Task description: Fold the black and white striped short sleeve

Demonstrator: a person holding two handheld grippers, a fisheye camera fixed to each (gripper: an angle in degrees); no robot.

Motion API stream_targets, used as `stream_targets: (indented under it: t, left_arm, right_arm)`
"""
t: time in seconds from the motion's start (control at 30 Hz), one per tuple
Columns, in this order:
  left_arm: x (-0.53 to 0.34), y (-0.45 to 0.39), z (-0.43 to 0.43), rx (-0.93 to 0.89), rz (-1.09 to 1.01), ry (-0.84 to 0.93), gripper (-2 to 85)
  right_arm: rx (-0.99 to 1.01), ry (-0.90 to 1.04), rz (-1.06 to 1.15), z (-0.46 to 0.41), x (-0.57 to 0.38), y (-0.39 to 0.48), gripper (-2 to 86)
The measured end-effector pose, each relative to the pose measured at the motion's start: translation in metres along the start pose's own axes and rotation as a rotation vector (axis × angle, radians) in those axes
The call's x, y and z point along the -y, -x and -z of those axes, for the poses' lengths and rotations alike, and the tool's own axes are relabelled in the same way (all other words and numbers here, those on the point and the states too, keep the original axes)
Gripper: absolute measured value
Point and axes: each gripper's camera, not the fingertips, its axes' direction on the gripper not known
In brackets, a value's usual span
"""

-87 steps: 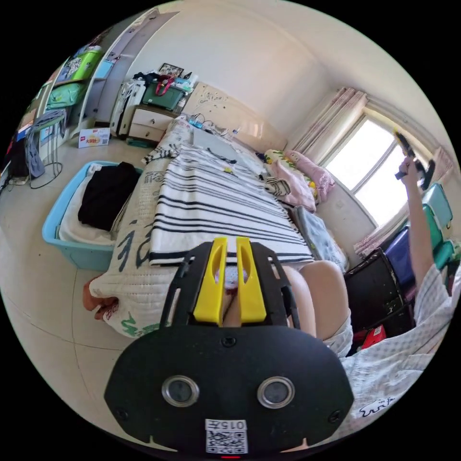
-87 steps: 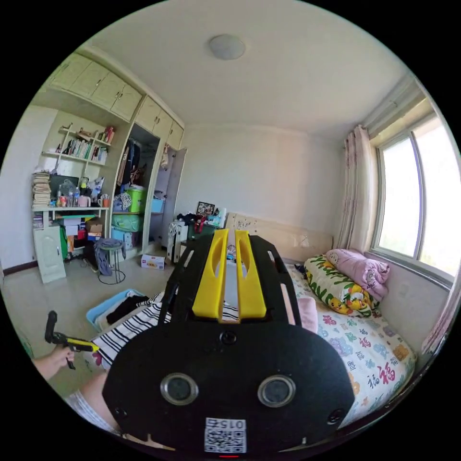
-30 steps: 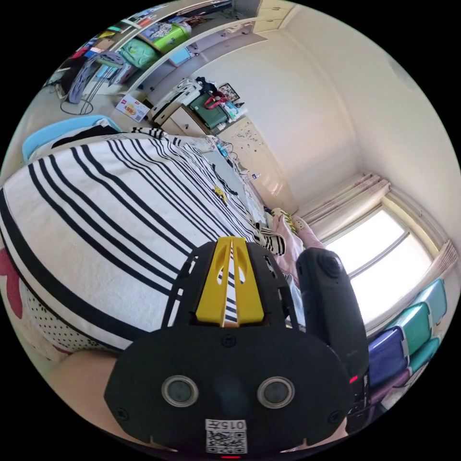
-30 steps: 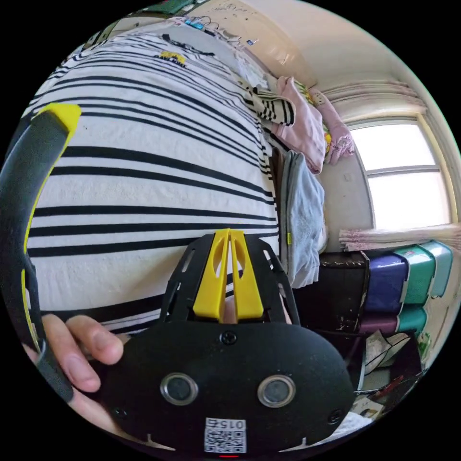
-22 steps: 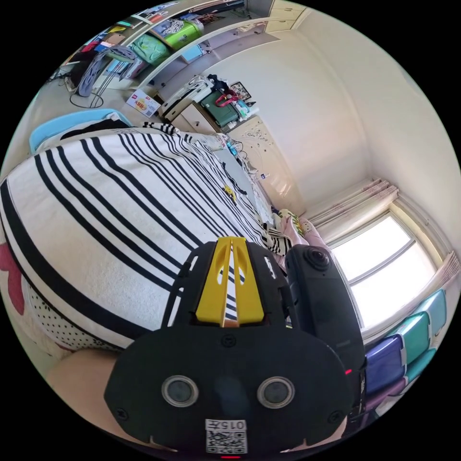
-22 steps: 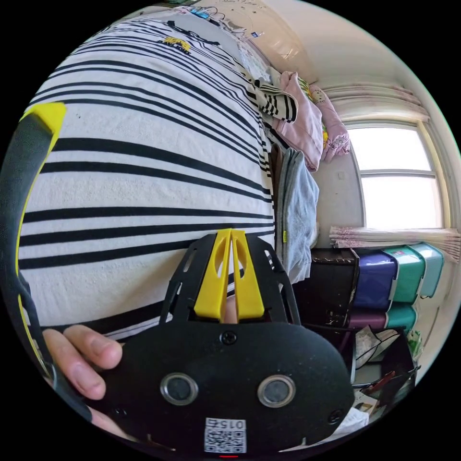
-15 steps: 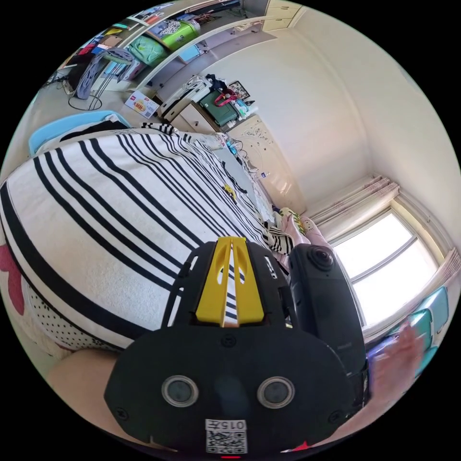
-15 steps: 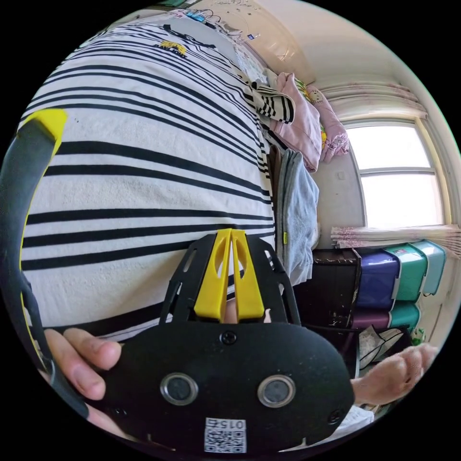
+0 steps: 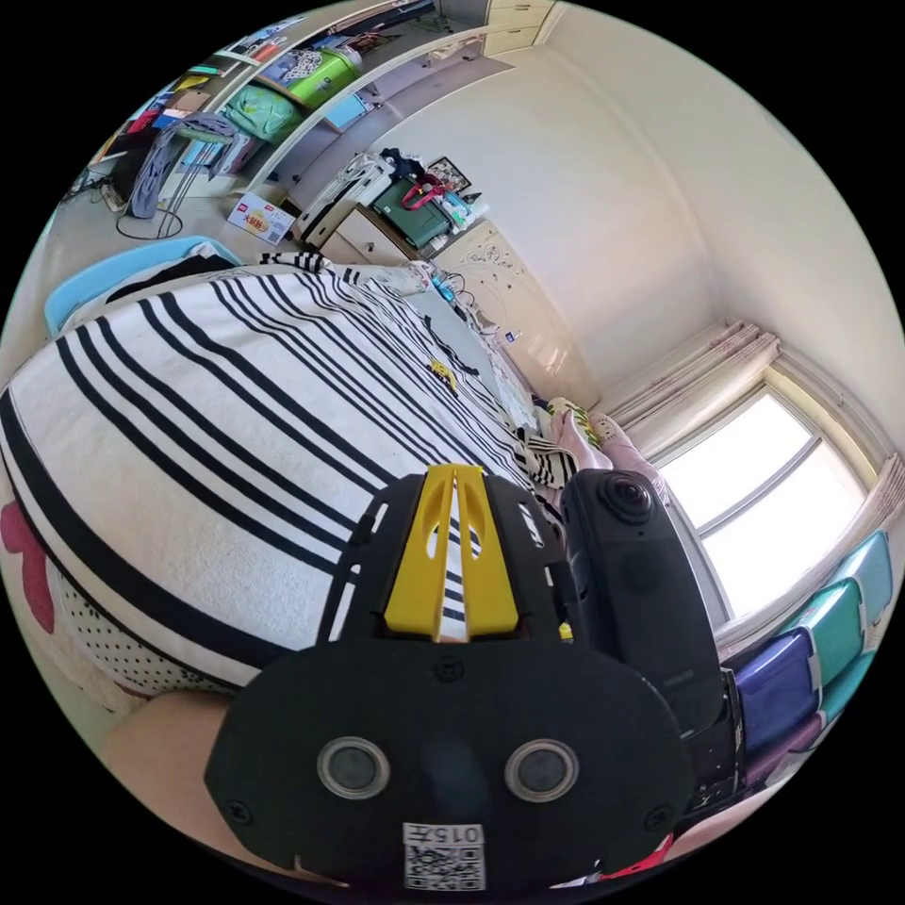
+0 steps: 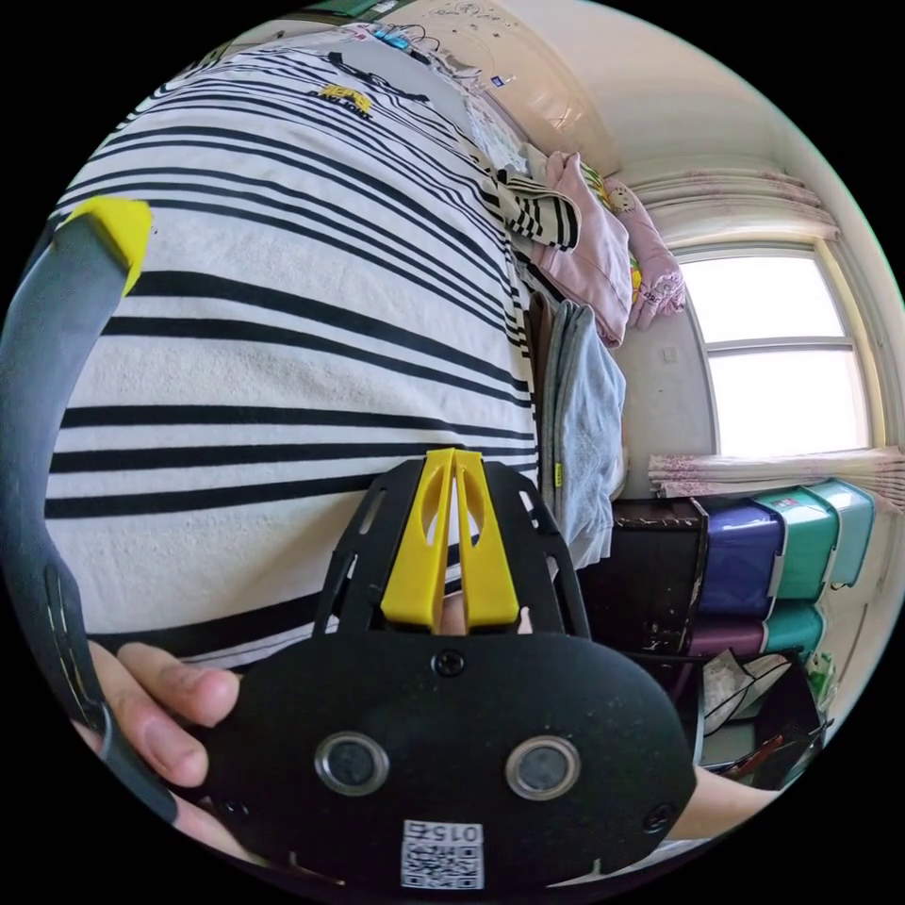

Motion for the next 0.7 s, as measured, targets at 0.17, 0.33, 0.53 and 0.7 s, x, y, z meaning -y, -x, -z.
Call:
stream_targets:
  t: [0.17,0.33,0.53,0.7]
  left_arm:
    - [-0.002,-0.001,-0.002,-0.001,-0.007,0.002,-0.9]
    - [-0.004,-0.002,-0.004,0.003,-0.009,0.003,-0.9]
    - [-0.005,-0.003,-0.005,0.004,-0.014,0.003,-0.8]
    - [-0.006,-0.005,-0.005,0.004,-0.018,0.004,-0.8]
  right_arm:
    - [-0.001,-0.005,0.003,0.005,-0.006,0.005,-0.5]
    - [-0.004,-0.005,0.004,0.009,-0.01,0.01,-0.5]
    - [-0.006,-0.008,0.008,0.014,-0.014,0.014,-0.6]
    - [-0.006,-0.009,0.008,0.017,-0.015,0.017,-0.6]
